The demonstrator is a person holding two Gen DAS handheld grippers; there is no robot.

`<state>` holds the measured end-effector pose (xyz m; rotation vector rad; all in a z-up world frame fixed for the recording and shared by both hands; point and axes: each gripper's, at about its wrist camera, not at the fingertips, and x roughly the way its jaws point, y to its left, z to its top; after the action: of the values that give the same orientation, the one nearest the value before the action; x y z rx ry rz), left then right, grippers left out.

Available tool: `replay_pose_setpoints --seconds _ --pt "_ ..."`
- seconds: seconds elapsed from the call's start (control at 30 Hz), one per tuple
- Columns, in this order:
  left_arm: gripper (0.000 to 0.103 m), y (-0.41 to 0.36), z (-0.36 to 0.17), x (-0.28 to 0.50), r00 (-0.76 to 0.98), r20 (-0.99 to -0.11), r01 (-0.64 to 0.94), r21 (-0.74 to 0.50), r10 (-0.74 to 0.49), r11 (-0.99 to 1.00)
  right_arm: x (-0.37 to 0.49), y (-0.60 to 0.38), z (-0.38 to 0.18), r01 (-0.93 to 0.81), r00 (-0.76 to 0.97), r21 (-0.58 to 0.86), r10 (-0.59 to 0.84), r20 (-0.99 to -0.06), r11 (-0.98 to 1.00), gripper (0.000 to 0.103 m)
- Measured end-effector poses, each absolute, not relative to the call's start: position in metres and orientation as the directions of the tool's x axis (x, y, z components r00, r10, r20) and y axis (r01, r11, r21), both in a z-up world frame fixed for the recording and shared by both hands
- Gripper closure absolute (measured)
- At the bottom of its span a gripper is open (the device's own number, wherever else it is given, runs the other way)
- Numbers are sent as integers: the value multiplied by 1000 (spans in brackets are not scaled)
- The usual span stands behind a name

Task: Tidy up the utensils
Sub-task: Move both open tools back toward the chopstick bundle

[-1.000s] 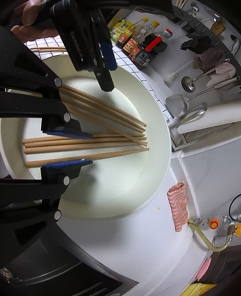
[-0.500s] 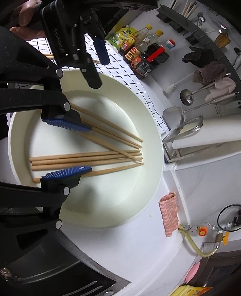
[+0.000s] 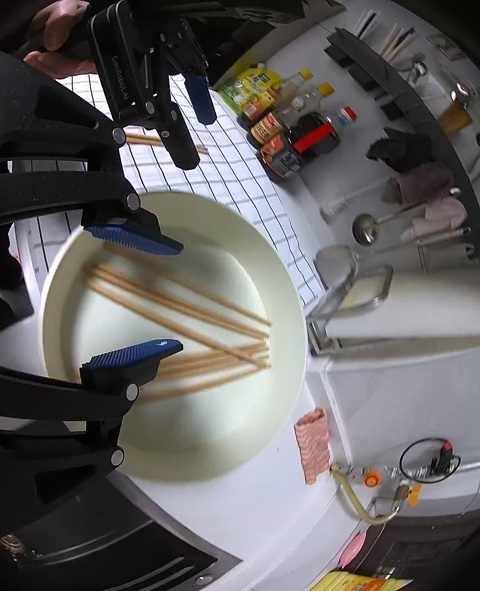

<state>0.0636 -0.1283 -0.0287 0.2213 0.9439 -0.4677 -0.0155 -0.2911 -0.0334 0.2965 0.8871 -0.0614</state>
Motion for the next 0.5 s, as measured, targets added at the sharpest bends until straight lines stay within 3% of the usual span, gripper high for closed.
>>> replay_pose_setpoints --seconds 0.5 --pt "25 -11 -38 62 539 -816 361 -1 -210 933 -2 -187 -44 70 594 211 129 -794 975 57"
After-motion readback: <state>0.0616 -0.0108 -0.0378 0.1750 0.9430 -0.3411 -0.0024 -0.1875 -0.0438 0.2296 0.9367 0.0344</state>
